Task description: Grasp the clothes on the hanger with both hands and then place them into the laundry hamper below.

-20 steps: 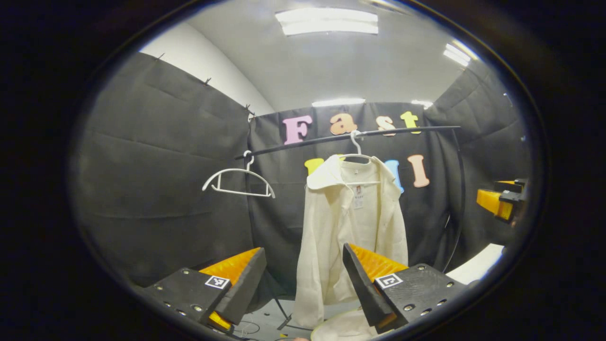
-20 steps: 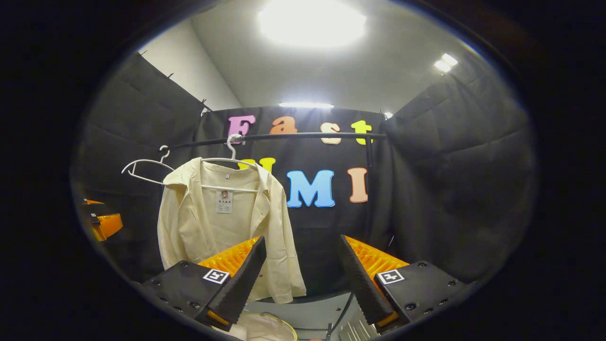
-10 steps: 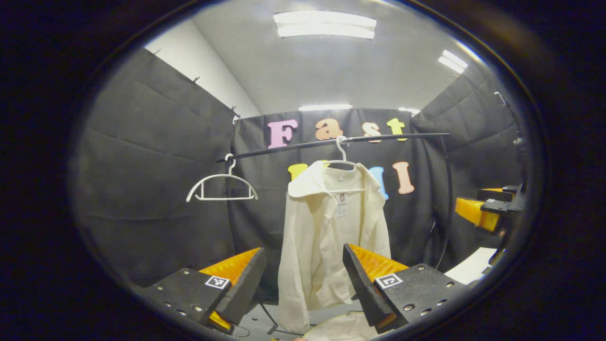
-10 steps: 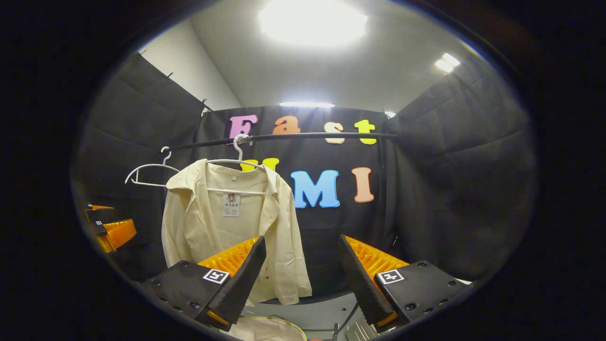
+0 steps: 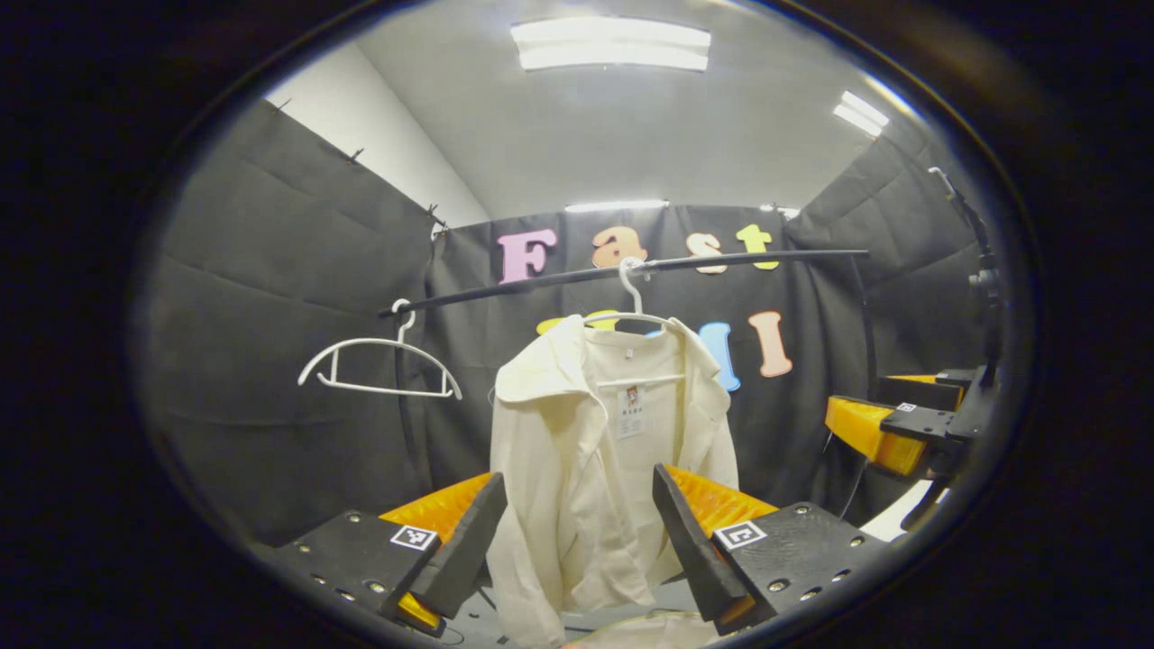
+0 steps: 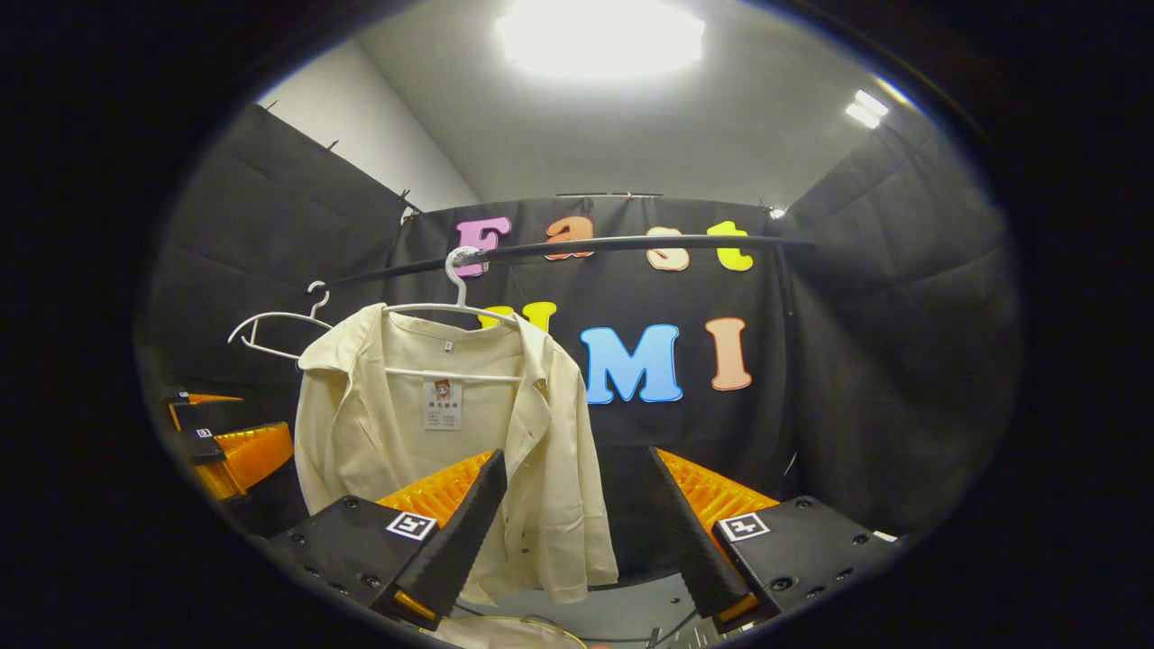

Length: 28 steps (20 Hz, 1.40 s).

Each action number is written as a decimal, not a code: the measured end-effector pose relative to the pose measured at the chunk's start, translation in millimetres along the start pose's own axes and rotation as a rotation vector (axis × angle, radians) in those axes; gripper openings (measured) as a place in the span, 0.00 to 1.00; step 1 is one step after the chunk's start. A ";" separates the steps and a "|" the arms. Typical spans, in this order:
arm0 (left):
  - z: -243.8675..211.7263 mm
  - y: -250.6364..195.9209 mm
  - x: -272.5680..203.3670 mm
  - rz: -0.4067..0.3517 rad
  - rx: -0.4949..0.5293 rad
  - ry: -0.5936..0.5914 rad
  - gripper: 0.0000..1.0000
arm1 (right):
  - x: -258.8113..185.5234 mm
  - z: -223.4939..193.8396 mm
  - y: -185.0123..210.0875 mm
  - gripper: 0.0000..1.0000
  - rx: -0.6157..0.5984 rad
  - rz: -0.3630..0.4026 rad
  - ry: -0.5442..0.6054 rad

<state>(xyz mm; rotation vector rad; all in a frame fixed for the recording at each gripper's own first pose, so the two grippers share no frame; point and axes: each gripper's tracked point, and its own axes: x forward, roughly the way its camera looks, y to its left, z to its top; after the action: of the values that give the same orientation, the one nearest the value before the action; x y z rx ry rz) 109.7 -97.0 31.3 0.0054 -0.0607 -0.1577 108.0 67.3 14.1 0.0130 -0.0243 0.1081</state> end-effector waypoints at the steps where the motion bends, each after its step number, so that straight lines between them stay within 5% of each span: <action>1: -1.9 -2.2 9.2 0.010 -0.002 0.004 0.94 | 10.7 -1.0 -0.5 0.98 0.006 0.011 0.001; 15: -23.0 -17.5 124.5 0.126 0.038 0.051 0.94 | 145.7 -30.5 24.6 0.98 0.060 0.180 0.048; 20: -24.6 -14.6 144.2 0.187 -0.022 0.058 0.95 | 183.4 -34.6 42.4 0.97 0.060 0.215 0.042; 28: -36.3 -13.2 166.9 0.274 0.052 0.102 0.95 | 222.5 -61.9 70.1 0.98 0.054 0.251 0.100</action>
<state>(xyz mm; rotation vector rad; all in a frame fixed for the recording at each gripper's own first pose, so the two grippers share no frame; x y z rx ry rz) 274.4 -136.2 5.0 0.0569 0.0362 0.1180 323.1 161.8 -41.4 0.0586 0.0775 0.3601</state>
